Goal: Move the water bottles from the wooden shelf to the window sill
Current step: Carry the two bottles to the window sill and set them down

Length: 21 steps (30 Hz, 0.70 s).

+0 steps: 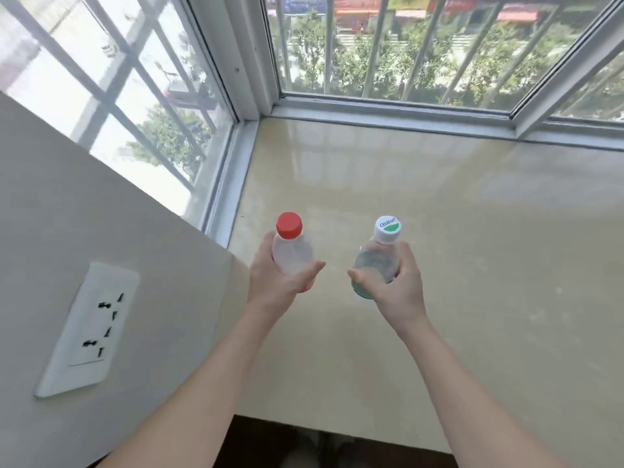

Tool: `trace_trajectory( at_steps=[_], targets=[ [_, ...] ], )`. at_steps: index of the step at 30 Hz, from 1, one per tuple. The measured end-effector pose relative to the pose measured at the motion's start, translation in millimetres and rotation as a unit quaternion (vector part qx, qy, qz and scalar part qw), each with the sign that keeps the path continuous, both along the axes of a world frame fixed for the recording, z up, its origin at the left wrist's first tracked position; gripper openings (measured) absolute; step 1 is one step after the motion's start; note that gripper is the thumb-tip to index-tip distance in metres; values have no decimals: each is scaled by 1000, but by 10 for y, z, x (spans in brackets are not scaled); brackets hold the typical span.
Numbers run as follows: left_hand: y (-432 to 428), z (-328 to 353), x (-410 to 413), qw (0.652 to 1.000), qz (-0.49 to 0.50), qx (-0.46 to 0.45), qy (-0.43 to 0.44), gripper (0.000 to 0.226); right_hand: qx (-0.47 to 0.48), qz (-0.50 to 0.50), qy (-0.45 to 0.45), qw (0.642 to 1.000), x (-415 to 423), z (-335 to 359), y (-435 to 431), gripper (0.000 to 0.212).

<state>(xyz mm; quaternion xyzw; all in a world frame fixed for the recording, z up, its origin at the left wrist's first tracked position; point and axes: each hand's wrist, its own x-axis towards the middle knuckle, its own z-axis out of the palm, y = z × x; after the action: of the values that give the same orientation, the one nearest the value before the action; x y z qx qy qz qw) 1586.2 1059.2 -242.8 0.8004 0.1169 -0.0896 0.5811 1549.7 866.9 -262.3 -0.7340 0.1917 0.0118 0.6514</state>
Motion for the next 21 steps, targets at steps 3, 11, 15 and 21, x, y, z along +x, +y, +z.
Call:
trace_trajectory(
  at_steps=[3, 11, 15, 21],
  targets=[
    [-86, -317, 196, 1000, 11, -6, -23, 46, -28, -5, -1, 1000, 207, -338, -77, 56],
    [-188, -869, 577, 999, -11, 1, -51, 55, -83, 9, -36, 996, 712, -742, -123, 56],
    [-186, -1049, 594, 999, -19, -3, -44, 65, -86, 9, -37, 996, 770, -882, -134, 58],
    [-149, -1177, 591, 999, -33, -3, -40, 68, -83, 6, -38, 996, 721, -1024, -139, 64]
  ],
)
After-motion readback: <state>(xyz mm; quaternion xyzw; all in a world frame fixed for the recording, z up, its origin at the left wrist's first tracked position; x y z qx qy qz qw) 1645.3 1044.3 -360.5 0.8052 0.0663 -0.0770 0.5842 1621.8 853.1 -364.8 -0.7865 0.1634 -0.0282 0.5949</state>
